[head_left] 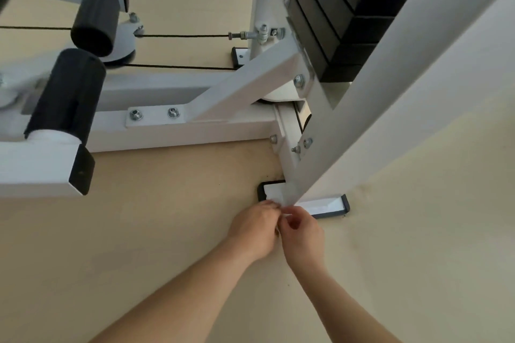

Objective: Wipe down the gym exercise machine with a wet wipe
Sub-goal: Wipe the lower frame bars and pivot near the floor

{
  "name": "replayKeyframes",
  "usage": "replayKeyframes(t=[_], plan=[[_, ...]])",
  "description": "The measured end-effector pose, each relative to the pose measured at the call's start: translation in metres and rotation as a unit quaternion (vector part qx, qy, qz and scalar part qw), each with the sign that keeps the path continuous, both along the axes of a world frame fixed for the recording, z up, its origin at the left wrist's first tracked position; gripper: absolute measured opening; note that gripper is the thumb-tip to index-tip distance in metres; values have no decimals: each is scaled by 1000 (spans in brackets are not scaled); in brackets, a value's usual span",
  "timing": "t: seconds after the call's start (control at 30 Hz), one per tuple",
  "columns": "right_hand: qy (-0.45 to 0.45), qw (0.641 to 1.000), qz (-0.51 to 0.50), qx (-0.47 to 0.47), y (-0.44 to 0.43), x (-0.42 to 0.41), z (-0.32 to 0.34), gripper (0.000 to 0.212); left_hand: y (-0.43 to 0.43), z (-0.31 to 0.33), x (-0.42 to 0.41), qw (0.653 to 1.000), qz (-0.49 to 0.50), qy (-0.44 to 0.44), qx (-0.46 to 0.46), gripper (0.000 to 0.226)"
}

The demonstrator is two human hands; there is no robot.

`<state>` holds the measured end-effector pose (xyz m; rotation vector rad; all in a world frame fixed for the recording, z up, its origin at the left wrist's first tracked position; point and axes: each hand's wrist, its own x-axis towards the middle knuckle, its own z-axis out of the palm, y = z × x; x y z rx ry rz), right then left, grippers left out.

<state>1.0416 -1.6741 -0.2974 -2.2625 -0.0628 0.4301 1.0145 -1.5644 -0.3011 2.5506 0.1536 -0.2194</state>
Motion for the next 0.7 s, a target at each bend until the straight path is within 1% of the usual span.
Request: replayKeyframes(t=[0.03, 0.07, 0.13, 0.17, 0.2, 0.27, 0.3, 0.33, 0.37, 0.4, 0.43, 0.47, 0.5, 0.57, 0.6, 0.63, 0.67, 0.7], plan=[[20, 1000, -20, 2, 0, 1, 0, 15, 0, -1, 1, 1000, 23, -1, -9, 16], [38, 999, -36, 2, -3, 2, -1, 12, 0, 0, 0, 999, 36, -2, -12, 11], [66, 995, -76, 8, -13, 2, -4, 10, 3, -1, -2, 997, 71, 6, -12, 14], [79, 992, -96, 27, -19, 1, -5, 9, 5, -1, -3, 995, 101, 6, -22, 16], [103, 986, -113, 66, -23, 0, -4, 7, 8, -1, -3, 990, 139, 6, -36, 16], [164, 966, -119, 158, -28, -1, 0, 14, 13, 0, -5, 970, 220, 12, -98, 10], [188, 959, -104, 185, -30, -1, 3, 15, 15, 1, -5, 960, 244, 21, -133, 15], [195, 961, -76, 183, -31, 0, 7, 11, 15, 3, -5, 957, 242, 33, -156, 25], [189, 967, -48, 163, -32, 1, 9, 5, 15, 4, -5, 960, 222, 44, -168, 35], [174, 975, -28, 136, -33, 2, 10, 6, 14, 7, -5, 964, 195, 58, -169, 43], [158, 980, -20, 121, -34, 5, 10, 6, 12, 7, -4, 969, 172, 70, -162, 47], [156, 979, -22, 130, -34, 7, 12, 4, 10, 8, -4, 972, 154, 85, -153, 46], [164, 974, -21, 153, -34, 9, 13, 1, 8, 7, -5, 975, 139, 91, -148, 39], [193, 954, -16, 228, -35, 12, 16, 6, 6, 7, -7, 973, 132, 94, -163, 12], [218, 934, -25, 281, -36, 14, 19, 7, 7, 8, -9, 965, 142, 95, -199, 11], [246, 908, -44, 335, -38, 17, 21, 6, 9, 9, -11, 946, 167, 95, -261, 16], [272, 881, -63, 382, -41, 19, 24, 4, 12, 13, -13, 915, 199, 94, -338, 14], [292, 858, -81, 416, -45, 21, 26, 8, 15, 18, -15, 877, 226, 92, -414, 11]])
